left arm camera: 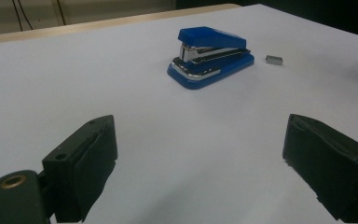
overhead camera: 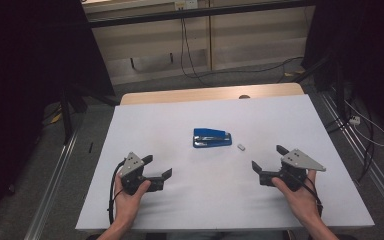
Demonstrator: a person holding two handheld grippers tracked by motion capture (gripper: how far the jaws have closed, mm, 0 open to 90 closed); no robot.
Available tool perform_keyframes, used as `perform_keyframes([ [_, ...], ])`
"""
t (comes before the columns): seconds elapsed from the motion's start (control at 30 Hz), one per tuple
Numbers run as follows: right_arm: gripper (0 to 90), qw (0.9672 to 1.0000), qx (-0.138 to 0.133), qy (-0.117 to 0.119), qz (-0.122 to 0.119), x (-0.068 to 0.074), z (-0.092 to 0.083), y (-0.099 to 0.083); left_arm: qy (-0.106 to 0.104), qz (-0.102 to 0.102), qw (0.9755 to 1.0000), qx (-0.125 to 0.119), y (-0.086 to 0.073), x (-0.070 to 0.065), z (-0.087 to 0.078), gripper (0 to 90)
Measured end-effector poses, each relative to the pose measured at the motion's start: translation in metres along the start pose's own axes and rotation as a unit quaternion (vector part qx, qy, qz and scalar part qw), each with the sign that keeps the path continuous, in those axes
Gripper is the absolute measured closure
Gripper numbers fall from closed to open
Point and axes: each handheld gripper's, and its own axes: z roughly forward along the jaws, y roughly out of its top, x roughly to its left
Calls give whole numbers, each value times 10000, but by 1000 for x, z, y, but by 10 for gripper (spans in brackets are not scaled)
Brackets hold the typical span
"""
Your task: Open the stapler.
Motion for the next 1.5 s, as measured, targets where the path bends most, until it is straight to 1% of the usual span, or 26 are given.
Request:
perform_keyframes([
  [0.07, 20, 9999, 12, 120, -2, 5, 8, 2, -27, 96, 9999, 17, 2, -2, 2, 100],
  [0.13, 20, 9999, 10, 144, -8, 6, 11, 3, -47, 126, 9999, 30, 4, -5, 4, 100],
  [0.2, 20, 9998, 5, 206, 19, 8, 16, 5, -78, 185, 9997, 108, 6, -7, 5, 87],
  [0.23, 20, 9997, 9, 237, 11, 9, 18, 5, -122, 164, 9997, 125, 8, -8, 5, 82],
  [0.27, 26, 9996, 15, 291, -36, 12, 21, 6, -170, 89, 9998, 66, 10, -10, 4, 69],
  [0.33, 28, 9995, 23, 322, -41, 13, 22, 6, -163, 91, 9998, 39, 11, -10, 4, 63],
  [0.37, 39, 9993, 12, 377, -38, 15, 24, 7, -168, 147, 9997, 29, 12, -11, 5, 59],
  [0.47, 43, 9991, 3, 422, -12, 15, 26, 7, -177, 188, 9997, -3, 13, -10, 8, 58],
  [0.53, 43, 9992, -11, 405, 9, 15, 28, 8, -151, 217, 9996, -7, 13, -9, 11, 56],
  [0.6, 49, 9991, -22, 408, 84, 15, 31, 9, -144, 189, 9997, 4, 13, -9, 14, 56],
  [0.73, 51, 9991, 0, 429, 55, 15, 34, 9, -147, 228, 9996, 13, 15, -7, 20, 53],
  [0.8, 54, 9990, 16, 439, 46, 16, 36, 10, -178, 155, 9997, 34, 18, -5, 24, 53],
  [0.83, 58, 9988, 27, 477, 60, 17, 38, 10, -194, 117, 9997, 7, 20, -5, 24, 53],
  [0.87, 58, 9987, 26, 505, 79, 18, 39, 12, -165, 114, 9998, -23, 22, -4, 25, 53],
  [0.9, 58, 9986, -7, 525, 98, 19, 41, 14, -119, 144, 9998, -27, 24, -4, 25, 49],
  [0.97, 59, 9984, -73, 553, 71, 21, 44, 19, -114, 158, 9998, -4, 24, -3, 29, 45],
  [1.03, 60, 9983, -65, 578, 50, 22, 48, 22, -140, 176, 9997, 49, 24, -4, 31, 45],
  [1.07, 61, 9983, -51, 589, 22, 23, 50, 22, -130, 224, 9996, 81, 24, -3, 32, 44],
  [1.17, 66, 9980, 0, 631, 12, 25, 55, 21, -161, 176, 9997, 37, 25, -4, 34, 44],
  [1.23, 76, 9977, 57, 677, -55, 26, 59, 21, -135, 238, 9996, 51, 29, -4, 36, 44],
  [1.3, 87, 9975, 72, 698, -96, 25, 61, 23, -159, 263, 9995, 20, 32, -4, 39, 44],
  [1.37, 87, 9975, 45, 697, -86, 25, 63, 26, -178, 239, 9996, -21, 34, -4, 42, 44],
  [1.43, 86, 9976, -12, 695, -59, 24, 64, 29, -232, 245, 9994, -122, 35, -3, 44, 50],
  [1.5, 86, 9975, -33, 707, -43, 23, 67, 32, -203, 212, 9995, -131, 38, -3, 46, 52],
])
